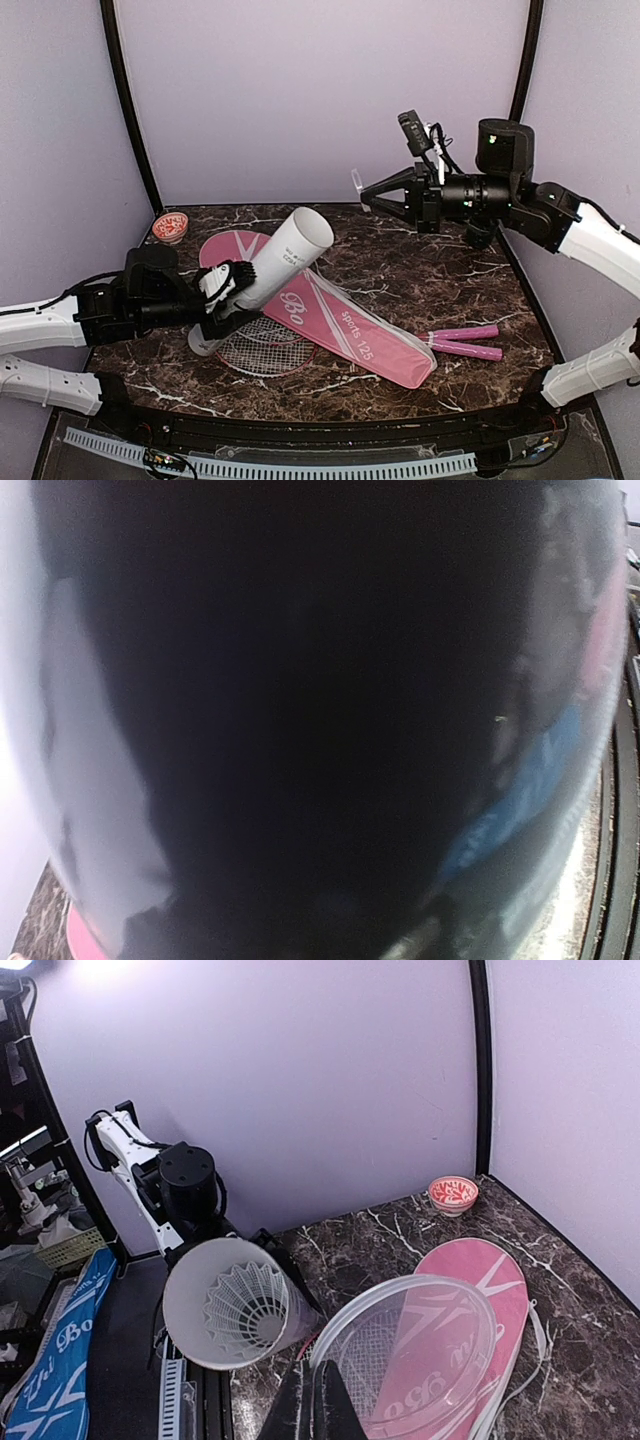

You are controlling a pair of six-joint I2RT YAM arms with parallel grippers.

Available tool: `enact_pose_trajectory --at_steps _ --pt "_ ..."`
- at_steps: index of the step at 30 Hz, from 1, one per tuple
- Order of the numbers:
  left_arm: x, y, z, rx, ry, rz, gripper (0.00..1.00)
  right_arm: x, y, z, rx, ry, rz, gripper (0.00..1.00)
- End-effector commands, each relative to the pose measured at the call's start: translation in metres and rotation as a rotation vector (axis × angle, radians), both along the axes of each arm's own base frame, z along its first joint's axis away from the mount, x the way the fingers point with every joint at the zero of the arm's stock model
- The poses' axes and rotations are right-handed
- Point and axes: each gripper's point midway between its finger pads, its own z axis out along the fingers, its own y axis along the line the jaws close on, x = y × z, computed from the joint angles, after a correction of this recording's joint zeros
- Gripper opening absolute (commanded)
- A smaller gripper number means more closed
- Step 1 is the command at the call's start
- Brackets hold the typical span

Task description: Pack up the badminton gear

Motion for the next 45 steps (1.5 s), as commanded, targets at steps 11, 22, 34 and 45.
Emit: enact_pose_trajectory --at_steps 11,22,34,45 --pt "-0.02 -0.015 0.017 -0.092 -0.016 -0.127 0.42 -0.04 0.009 0.034 0.08 -0.052 0.152 0.0" --pt "-0.014 -0.021 0.009 -0.086 0.028 -0.103 0.41 -0.065 0.031 0.031 0.026 -0.076 0.208 0.0" --pt "-0.005 -0.025 0.006 -0.071 0.045 -0.068 0.4 -0.067 0.037 0.009 -0.041 -0.055 0.195 0.0" --pt "-0.004 -0.023 0.003 -0.062 0.038 -0.058 0.4 -0.061 0.045 -0.011 -0.108 -0.019 0.192 0.0"
